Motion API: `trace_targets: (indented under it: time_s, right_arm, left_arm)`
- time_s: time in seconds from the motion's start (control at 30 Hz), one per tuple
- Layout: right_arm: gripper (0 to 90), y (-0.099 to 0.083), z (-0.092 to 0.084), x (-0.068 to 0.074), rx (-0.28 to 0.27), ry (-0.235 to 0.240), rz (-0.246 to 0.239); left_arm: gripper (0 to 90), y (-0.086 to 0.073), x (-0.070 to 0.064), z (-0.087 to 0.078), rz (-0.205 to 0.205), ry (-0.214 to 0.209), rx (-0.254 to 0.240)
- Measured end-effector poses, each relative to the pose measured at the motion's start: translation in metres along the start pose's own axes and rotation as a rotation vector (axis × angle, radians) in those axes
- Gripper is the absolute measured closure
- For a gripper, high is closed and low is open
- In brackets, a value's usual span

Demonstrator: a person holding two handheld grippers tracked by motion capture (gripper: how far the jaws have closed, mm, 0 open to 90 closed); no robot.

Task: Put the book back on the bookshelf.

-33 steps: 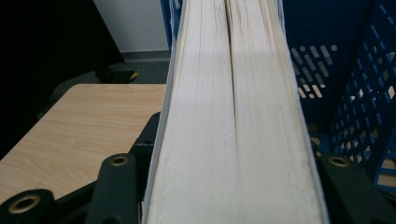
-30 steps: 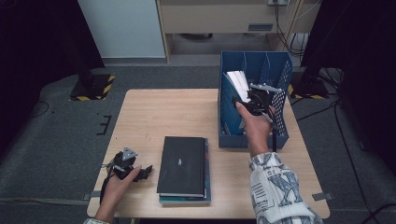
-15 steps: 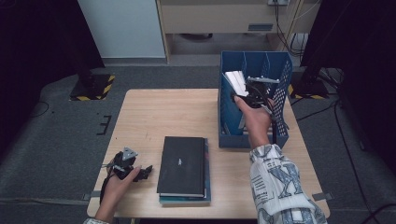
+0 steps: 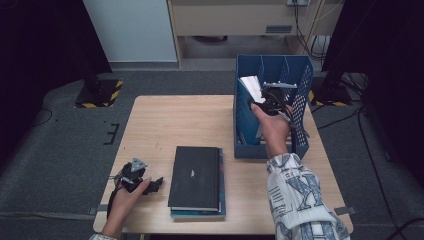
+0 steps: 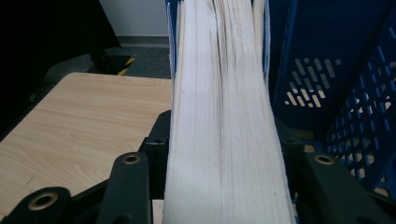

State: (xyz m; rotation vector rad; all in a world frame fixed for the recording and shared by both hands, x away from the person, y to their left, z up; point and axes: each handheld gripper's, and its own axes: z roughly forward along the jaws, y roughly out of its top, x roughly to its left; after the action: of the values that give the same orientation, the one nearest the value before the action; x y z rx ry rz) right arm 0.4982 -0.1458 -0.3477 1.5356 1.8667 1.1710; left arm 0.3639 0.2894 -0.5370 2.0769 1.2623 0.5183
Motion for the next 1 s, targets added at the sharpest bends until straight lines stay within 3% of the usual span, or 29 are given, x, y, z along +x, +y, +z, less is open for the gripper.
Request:
trace_targets:
  time_s: [0.17, 0.57, 1.0]
  right_arm:
    - [59.1, 0.001, 0.000, 0.003, 0.007, -0.015, -0.017]
    - [60.4, 0.004, 0.001, -0.003, -0.024, -0.022, 0.014]
    - [60.5, 0.030, 0.016, -0.001, -0.054, -0.063, 0.033]
  left_arm:
    - [0.0, 0.000, 0.000, 0.000, 0.000, 0.000, 0.000]
    - [0.0, 0.000, 0.000, 0.000, -0.003, -0.001, 0.001]
    - [0.0, 0.000, 0.000, 0.000, 0.004, -0.005, 0.000]
